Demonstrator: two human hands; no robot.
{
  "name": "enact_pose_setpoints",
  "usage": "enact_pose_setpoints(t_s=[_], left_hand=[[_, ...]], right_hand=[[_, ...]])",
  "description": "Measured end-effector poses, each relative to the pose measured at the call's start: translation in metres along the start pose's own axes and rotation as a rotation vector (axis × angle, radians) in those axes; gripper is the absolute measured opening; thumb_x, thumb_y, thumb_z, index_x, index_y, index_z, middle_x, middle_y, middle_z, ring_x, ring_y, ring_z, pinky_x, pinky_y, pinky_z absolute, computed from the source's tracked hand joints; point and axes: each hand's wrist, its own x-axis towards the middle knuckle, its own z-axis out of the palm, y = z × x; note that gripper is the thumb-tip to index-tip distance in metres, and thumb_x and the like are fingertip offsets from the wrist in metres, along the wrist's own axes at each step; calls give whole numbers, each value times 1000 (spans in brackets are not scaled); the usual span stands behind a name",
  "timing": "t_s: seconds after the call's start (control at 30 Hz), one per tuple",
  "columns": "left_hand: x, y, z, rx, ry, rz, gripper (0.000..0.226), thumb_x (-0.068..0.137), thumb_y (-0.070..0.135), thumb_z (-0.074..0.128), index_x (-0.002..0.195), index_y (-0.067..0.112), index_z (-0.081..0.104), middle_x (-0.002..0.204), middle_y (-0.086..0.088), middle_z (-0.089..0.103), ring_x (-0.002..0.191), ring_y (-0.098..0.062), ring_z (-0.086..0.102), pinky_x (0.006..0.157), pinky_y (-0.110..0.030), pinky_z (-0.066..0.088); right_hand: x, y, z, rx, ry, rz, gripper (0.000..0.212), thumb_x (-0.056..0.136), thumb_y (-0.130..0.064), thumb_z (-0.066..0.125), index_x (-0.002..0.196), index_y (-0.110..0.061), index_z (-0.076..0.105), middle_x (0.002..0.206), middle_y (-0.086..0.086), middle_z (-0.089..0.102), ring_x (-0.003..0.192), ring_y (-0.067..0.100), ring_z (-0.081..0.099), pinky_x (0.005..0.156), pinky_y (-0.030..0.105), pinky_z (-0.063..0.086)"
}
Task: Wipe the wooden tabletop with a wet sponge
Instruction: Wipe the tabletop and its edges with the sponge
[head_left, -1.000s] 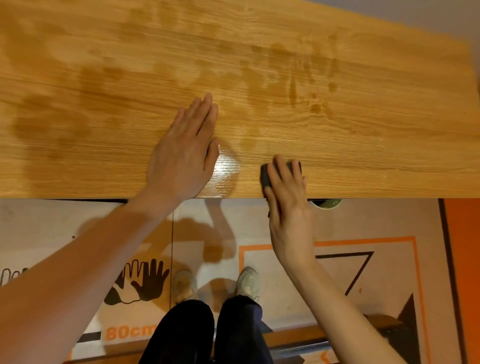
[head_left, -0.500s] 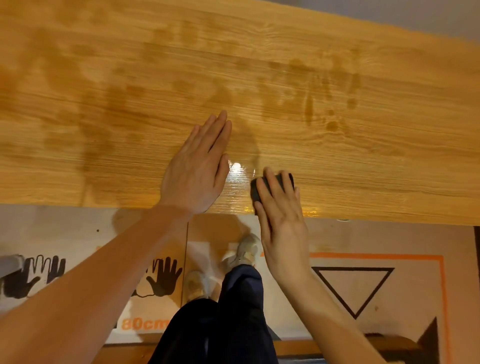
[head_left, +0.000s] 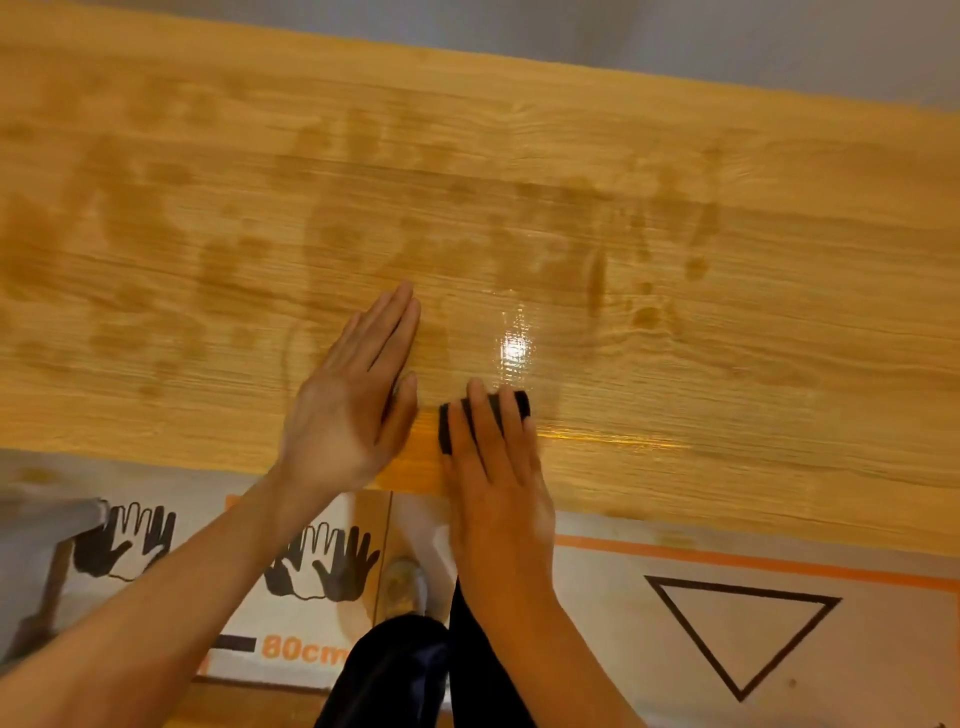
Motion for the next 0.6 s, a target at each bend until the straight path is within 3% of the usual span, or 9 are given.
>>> enact_pose_setpoints(t_s=[0.13, 0.27, 0.4, 0.47, 0.6], left_hand=[[0, 2, -1, 23, -34, -46, 62, 105, 34, 35, 159, 6, 23, 169, -6, 16, 157, -17, 12, 128, -35, 10], [-2, 4, -1, 20, -27, -30, 61, 104, 28, 38, 158, 4, 25, 168, -9, 18, 156, -21, 16, 128, -41, 15], [-1, 4, -1, 42, -32, -32, 61, 105, 31, 36, 158, 3, 24, 168, -9, 19, 156, -22, 17, 127, -45, 18], [-2, 5, -2, 49, -41, -52, 61, 105, 32, 34, 158, 4, 24, 168, -8, 19, 156, -21, 16, 127, -45, 17], [1, 6, -6, 72, -87, -77, 62, 104, 33, 31, 159, 7, 21, 169, -5, 15, 157, -19, 12, 128, -41, 12]], right_hand=[[46, 13, -11, 47, 11, -29, 54, 91, -14, 58, 142, -11, 43, 153, 8, 36, 144, 28, 27, 118, 42, 25], [24, 79, -39, -76, -91, -38, 57, 96, -6, 49, 149, -11, 28, 158, 10, 24, 147, 29, 15, 121, 48, 14], [3, 141, -74, 173, 203, 296, 38, 97, -5, 50, 135, -5, 51, 147, 12, 42, 143, 31, 27, 116, 55, 24], [13, 134, -70, 191, 261, 370, 36, 97, -5, 50, 133, -3, 53, 146, 14, 44, 142, 32, 27, 115, 55, 26], [51, 81, -41, 159, 183, 203, 46, 87, 0, 65, 131, -4, 55, 142, 17, 49, 138, 39, 35, 114, 57, 28]])
